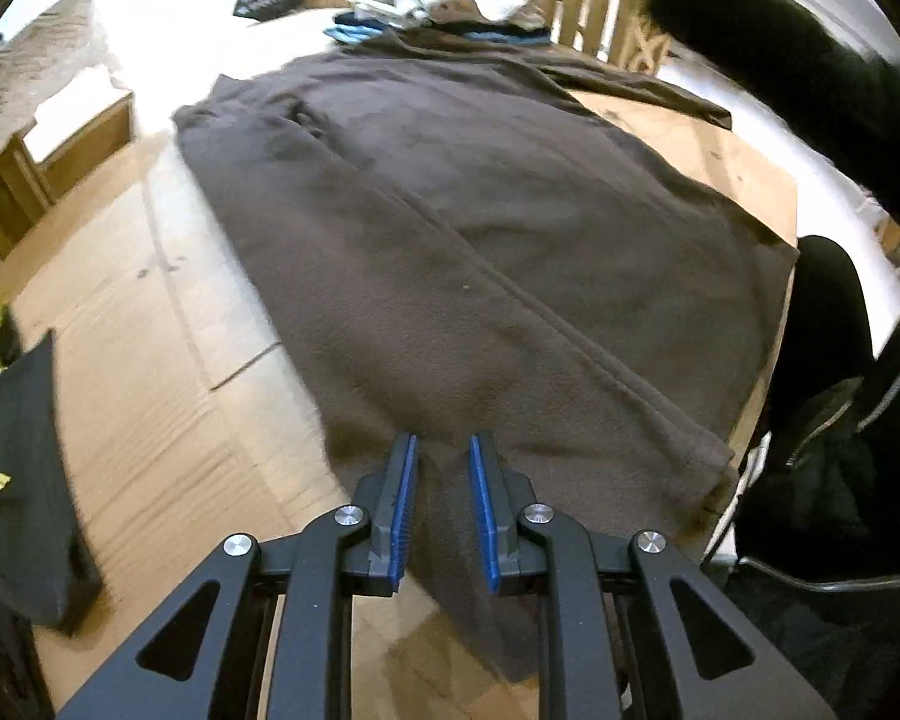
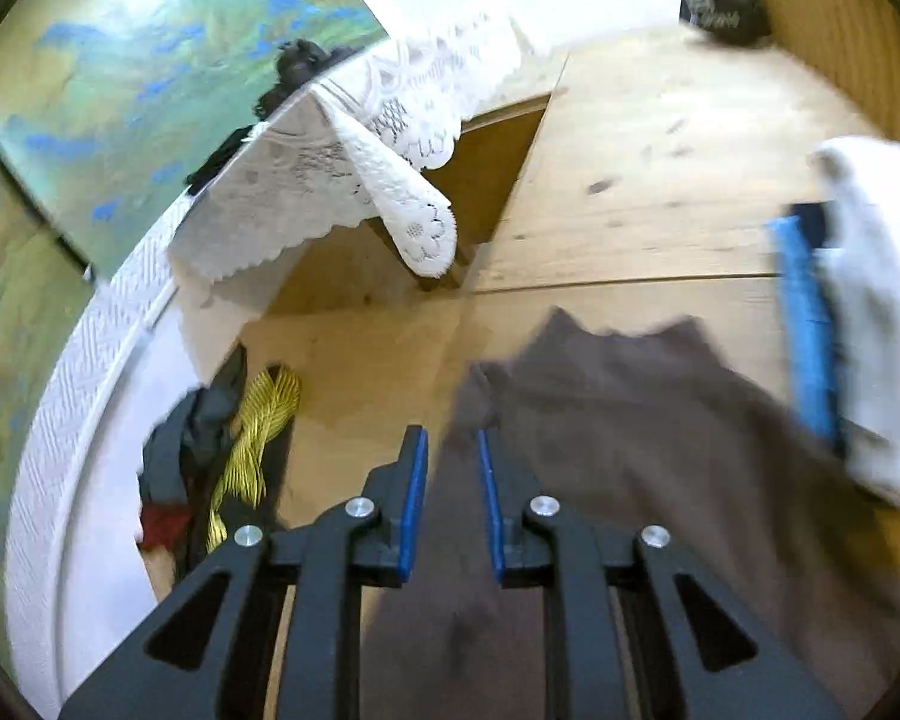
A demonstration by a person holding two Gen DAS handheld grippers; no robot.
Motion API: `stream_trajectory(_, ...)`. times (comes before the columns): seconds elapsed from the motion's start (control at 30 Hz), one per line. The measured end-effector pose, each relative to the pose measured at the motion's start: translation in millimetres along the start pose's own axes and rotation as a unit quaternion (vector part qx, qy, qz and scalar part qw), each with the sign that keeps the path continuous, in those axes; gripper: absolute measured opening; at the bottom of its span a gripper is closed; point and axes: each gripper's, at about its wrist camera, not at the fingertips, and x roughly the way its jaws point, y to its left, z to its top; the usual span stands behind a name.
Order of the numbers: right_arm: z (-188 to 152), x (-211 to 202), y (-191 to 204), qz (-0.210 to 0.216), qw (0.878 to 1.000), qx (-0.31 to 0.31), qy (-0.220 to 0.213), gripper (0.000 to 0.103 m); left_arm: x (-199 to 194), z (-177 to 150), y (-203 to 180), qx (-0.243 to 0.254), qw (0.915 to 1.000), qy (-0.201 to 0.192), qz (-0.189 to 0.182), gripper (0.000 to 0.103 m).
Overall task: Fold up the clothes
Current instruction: 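Lift the brown garment with the right gripper and drag it across the table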
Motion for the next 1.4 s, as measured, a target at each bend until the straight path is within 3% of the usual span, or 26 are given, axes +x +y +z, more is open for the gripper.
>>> stream_trajectory(0.13, -76.2, -39.8, -21.2, -0.084, 0.995, -0.031, 0.045, 0.018, -31.6, 0.3, -21.3, -0.011, 0.9991, -0.039, 0.014, 0.017)
stream_trajectory(0.3, -175.4, -5.8, -40.4, -0.122, 0.981, -0.034, 0.148, 0.018, -25.3, 11.2, -66.4, 0.006, 0.9991, -0.042, 0.006, 0.022)
stream_trajectory(0.37, -201.3, 3.0, -42.0, -0.133, 0.976, -0.04, 0.165, 0.02, -12.4, 16.4, -82.7, 0.015, 0.9994, -0.032, 0.004, 0.022)
stream_trajectory(0.43, -208.7, -6.7, -34.8, -0.151, 0.975, -0.064, 0.147, 0.024, -1.6, 21.1, -95.4, 0.011, 0.9997, -0.022, -0.001, 0.022)
stream_trajectory(0.5, -209.9, -19.9, -31.4, -0.14, 0.974, -0.063, 0.165, 0.024, 3.0, 26.6, -106.3, -0.004, 0.9997, -0.017, -0.014, 0.022)
stream_trajectory(0.57, -205.0, -45.9, -33.6, -0.12, 0.98, -0.053, 0.148, 0.025, 1.4, 36.6, -130.4, 0.008, 0.999, -0.026, -0.035, 0.022)
stream_trajectory(0.6, -201.1, -62.6, -37.4, -0.118, 0.983, -0.047, 0.13, 0.028, 0.0, 41.7, -143.2, 0.02, 0.9984, -0.032, -0.042, 0.023)
stream_trajectory(0.63, -196.3, -82.4, -45.6, -0.127, 0.985, -0.04, 0.108, 0.038, -0.2, 48.0, -157.1, 0.033, 0.9977, -0.037, -0.047, 0.027)
stream_trajectory(0.67, -193.2, -101.4, -57.5, -0.138, 0.986, -0.031, 0.089, 0.046, -0.5, 54.3, -170.9, 0.047, 0.9966, -0.042, -0.053, 0.029)
stream_trajectory(0.7, -191.6, -118.2, -70.8, -0.148, 0.986, -0.022, 0.073, 0.047, -0.7, 60.6, -184.8, 0.061, 0.9954, -0.047, -0.058, 0.029)
stream_trajectory(0.87, -206.0, -208.7, -176.3, -0.228, 0.971, 0.069, 0.015, 0.048, 16.8, 90.5, -211.8, 0.075, 0.9941, -0.037, -0.069, 0.029)
stream_trajectory(0.97, -220.5, -245.9, -233.7, -0.271, 0.957, 0.103, 0.01, 0.048, 28.8, 108.0, -224.4, 0.083, 0.9938, -0.028, -0.069, 0.029)
stream_trajectory(1.07, -231.8, -255.6, -262.4, -0.27, 0.956, 0.111, 0.02, 0.048, 39.0, 122.5, -236.5, 0.091, 0.9935, -0.02, -0.065, 0.029)
stream_trajectory(1.2, -246.5, -265.8, -294.7, -0.265, 0.957, 0.114, 0.031, 0.048, 45.6, 143.4, -228.6, 0.084, 0.9948, -0.014, -0.056, 0.029)
stream_trajectory(1.4, -262.2, -260.5, -297.0, -0.287, 0.952, 0.081, 0.065, 0.048, 51.0, 187.1, -172.0, 0.043, 0.9982, -0.009, -0.041, 0.029)
